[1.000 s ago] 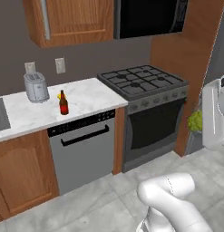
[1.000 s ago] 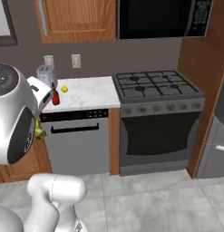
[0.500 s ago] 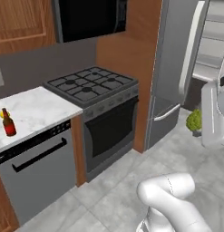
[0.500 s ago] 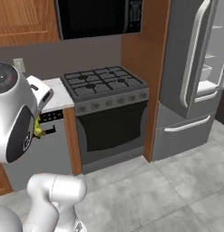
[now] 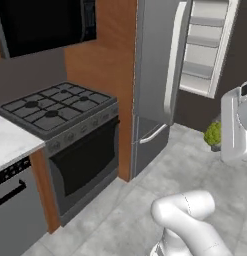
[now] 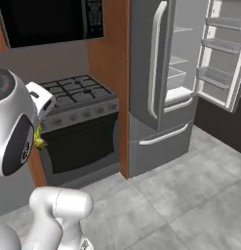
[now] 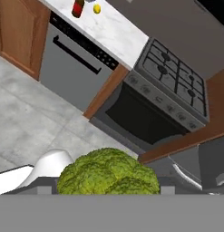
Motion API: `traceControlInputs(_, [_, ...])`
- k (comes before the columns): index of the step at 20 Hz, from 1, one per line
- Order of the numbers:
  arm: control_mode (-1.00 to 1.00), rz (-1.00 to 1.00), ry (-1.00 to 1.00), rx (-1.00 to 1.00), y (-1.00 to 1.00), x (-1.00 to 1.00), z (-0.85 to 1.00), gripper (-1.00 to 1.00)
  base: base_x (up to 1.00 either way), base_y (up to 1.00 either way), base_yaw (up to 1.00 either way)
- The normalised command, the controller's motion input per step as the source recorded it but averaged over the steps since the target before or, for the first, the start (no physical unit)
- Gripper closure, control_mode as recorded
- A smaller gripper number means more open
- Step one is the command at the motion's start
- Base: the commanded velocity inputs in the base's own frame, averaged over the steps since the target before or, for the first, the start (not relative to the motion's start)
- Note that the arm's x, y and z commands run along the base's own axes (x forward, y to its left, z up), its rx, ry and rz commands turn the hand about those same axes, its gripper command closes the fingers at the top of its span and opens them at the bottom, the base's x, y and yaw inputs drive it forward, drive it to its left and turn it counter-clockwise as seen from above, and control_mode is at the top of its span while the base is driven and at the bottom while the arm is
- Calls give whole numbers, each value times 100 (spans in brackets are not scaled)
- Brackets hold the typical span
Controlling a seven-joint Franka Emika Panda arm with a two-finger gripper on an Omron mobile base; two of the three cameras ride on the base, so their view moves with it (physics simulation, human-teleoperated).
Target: Place the beer on the top shelf of the fridge to keep it out of children's reach, and place the broccoli and lemon on lower shelves for easy access.
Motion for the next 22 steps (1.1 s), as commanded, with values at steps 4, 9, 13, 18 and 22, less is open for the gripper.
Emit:
traceControlInputs(4, [100, 0, 0, 0, 0, 0, 0, 100, 91, -73, -23])
traceControlInputs(9, [100, 0, 0, 0, 0, 0, 0, 100, 90, -72, -24])
traceControlInputs(13, [100, 0, 0, 0, 0, 0, 0, 100, 90, -65, -19])
traceControlInputs(18, [100, 0, 0, 0, 0, 0, 0, 100, 96, -40, 1])
traceControlInputs(22, [100, 0, 0, 0, 0, 0, 0, 100, 89, -35, 21])
